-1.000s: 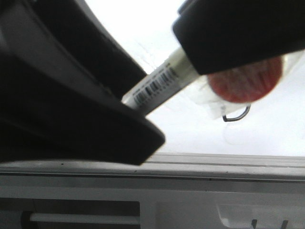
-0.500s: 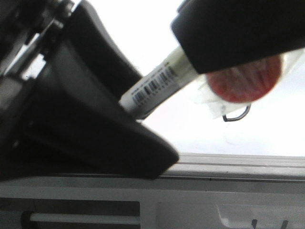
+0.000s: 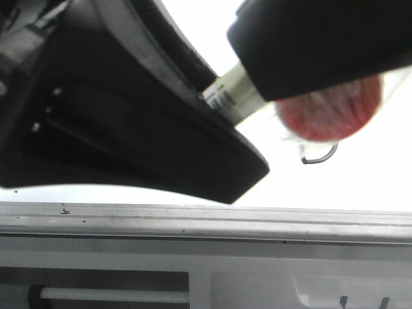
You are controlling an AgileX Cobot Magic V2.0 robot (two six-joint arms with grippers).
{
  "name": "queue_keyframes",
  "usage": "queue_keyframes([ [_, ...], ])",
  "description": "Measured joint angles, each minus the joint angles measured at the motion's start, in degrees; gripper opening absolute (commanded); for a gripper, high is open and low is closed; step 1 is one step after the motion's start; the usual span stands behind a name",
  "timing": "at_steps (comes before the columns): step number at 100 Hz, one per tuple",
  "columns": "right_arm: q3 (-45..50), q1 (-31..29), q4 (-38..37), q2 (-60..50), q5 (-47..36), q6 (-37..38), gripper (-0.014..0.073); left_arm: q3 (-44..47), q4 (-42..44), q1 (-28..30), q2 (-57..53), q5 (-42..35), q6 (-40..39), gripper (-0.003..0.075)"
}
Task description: Write number 8 on whiteboard
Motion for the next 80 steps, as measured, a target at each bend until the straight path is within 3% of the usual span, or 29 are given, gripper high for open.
queue_keyframes([
  [14,0.0,0.0,-0.25,0.0,-0.11,0.0,-0.0067,0.0,-0.23,-0.17,0.0,1.22,0.34,-0.0019],
  [37,0.0,0.0,-0.01,0.04,0.09,0.0,-0.0062,0.0,0.41,-0.26,0.0,1.51,1.67,-0.002],
  [46,0.0,0.0,-0.01,0.04,0.09,0.0,-0.0022,0.0,0.51,-0.26,0.0,1.51,1.67,-0.002],
  [53,0.0,0.0,-0.01,0.04,0.09,0.0,0.0097,0.0,0.51,-0.26,0.0,1.51,1.67,-0.002],
  [67,0.0,0.0,-0.02,0.04,0.13,0.0,0.0479,0.12,-0.86,-0.26,0.0,1.25,1.31,-0.002],
  [73,0.0,0.0,-0.02,0.04,0.49,0.0,0.0566,0.87,-1.61,-0.26,0.0,0.24,0.94,-0.002],
  [80,0.0,-0.28,-0.02,0.04,0.76,0.0,0.0575,1.98,-2.73,-0.26,0.0,-0.46,0.68,-0.002],
])
